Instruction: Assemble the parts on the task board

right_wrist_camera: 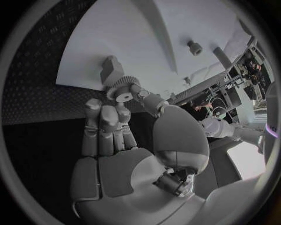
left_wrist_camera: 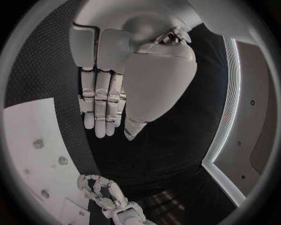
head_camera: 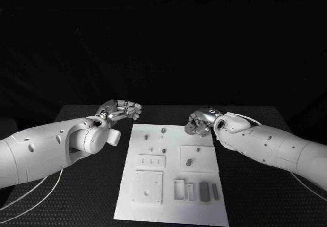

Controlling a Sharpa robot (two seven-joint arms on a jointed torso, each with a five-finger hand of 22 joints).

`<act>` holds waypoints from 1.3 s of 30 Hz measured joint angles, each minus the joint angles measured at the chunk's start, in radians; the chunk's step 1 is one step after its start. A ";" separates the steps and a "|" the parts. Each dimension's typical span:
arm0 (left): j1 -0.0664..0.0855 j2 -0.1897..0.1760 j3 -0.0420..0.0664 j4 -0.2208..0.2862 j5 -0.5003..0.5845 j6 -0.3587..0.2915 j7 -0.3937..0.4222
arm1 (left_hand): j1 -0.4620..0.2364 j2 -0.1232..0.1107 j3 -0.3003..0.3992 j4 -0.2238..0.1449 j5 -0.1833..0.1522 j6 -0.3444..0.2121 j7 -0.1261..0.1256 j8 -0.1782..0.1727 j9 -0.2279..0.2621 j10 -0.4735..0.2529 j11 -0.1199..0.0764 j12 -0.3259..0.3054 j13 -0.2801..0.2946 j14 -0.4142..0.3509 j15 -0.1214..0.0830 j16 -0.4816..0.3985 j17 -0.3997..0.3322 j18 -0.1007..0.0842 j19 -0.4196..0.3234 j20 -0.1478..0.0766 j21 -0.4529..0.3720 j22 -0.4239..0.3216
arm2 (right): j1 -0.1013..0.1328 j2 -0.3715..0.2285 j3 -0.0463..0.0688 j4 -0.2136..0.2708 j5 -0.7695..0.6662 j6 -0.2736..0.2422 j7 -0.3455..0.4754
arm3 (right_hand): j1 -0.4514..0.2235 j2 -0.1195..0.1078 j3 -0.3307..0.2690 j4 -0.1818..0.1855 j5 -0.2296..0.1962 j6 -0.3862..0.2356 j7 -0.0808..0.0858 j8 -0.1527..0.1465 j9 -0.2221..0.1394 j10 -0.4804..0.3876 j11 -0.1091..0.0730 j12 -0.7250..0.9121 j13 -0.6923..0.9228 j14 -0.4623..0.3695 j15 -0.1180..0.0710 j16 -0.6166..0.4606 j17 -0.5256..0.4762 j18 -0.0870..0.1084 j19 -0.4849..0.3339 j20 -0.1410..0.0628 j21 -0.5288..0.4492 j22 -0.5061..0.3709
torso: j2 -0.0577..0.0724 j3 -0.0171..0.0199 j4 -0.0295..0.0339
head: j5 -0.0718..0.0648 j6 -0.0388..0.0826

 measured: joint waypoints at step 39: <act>0.000 0.007 0.000 -0.003 0.000 -0.001 -0.001 | 0.000 0.000 0.000 0.000 0.000 0.000 0.000 0.000 0.001 0.000 0.000 0.000 -0.001 0.000 0.000 -0.004 0.001 0.000 0.000 0.000 0.000 -0.001 | 0.016 0.071 -0.011 0.217 -0.284 -0.143 -0.157 | 0.004 -0.060 0.074 0.035 -0.046 0.013 -0.013 0.006 0.021 0.022 -0.014 0.000 -0.016 0.016 -0.012 0.000 0.008 -0.001 0.028 -0.020 0.009 -0.001 | 0.000 -0.0002 0.0027 | 0.014 0.019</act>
